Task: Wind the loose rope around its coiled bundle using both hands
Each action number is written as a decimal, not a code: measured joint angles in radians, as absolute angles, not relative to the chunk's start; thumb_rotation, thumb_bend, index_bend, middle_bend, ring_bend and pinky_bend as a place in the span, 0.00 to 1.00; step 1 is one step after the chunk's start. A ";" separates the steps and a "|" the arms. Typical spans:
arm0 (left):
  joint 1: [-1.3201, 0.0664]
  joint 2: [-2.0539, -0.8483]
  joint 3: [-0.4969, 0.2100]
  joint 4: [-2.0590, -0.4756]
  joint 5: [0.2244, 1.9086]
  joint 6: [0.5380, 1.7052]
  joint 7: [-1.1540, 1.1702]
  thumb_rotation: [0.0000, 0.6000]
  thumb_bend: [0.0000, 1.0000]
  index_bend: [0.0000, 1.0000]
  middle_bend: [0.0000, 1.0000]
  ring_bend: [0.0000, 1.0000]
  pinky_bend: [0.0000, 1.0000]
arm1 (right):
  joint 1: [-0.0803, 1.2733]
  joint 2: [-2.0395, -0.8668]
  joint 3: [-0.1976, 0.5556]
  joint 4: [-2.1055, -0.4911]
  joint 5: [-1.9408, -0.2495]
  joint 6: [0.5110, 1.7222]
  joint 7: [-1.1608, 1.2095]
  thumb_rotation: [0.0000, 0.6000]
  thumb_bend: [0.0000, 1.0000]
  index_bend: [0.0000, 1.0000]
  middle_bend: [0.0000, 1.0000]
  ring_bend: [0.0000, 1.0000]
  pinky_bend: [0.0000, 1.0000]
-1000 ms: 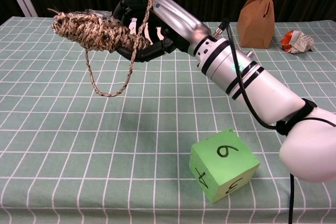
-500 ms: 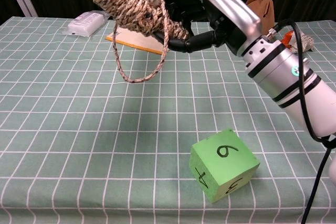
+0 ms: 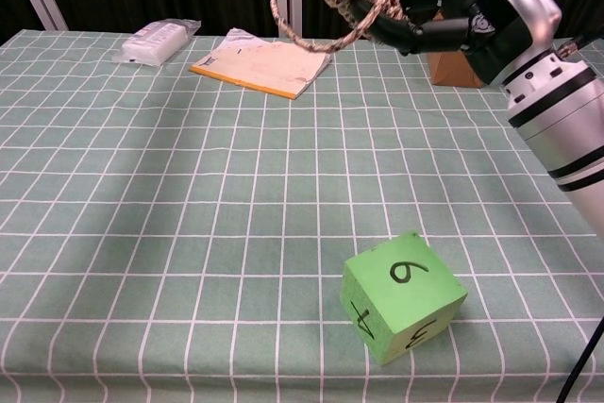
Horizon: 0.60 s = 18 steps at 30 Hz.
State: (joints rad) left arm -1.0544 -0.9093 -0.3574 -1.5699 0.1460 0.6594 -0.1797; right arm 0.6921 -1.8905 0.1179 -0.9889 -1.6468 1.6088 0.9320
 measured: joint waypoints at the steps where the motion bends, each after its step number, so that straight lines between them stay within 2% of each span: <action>1: -1.046 -0.920 -0.352 -1.556 0.153 0.655 -0.180 1.00 0.50 0.83 0.36 0.26 0.34 | 0.689 -1.886 0.126 -0.998 -1.643 1.614 0.938 1.00 0.73 0.84 0.64 0.62 0.81; 10: -0.986 -0.964 -0.338 -1.511 0.196 0.609 -0.206 1.00 0.50 0.83 0.36 0.26 0.34 | 0.669 -1.864 0.187 -1.038 -1.604 1.630 0.964 1.00 0.73 0.84 0.64 0.62 0.81; 18: -0.947 -0.978 -0.315 -1.533 0.281 0.641 -0.185 1.00 0.50 0.83 0.36 0.26 0.34 | 0.657 -1.859 0.231 -1.044 -1.576 1.637 0.976 1.00 0.73 0.84 0.64 0.62 0.81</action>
State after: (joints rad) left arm -0.9474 -0.9780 -0.3154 -1.5334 0.2815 0.6409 -0.1846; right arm 0.6573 -1.8590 0.2311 -1.0438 -1.5764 1.6367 0.9759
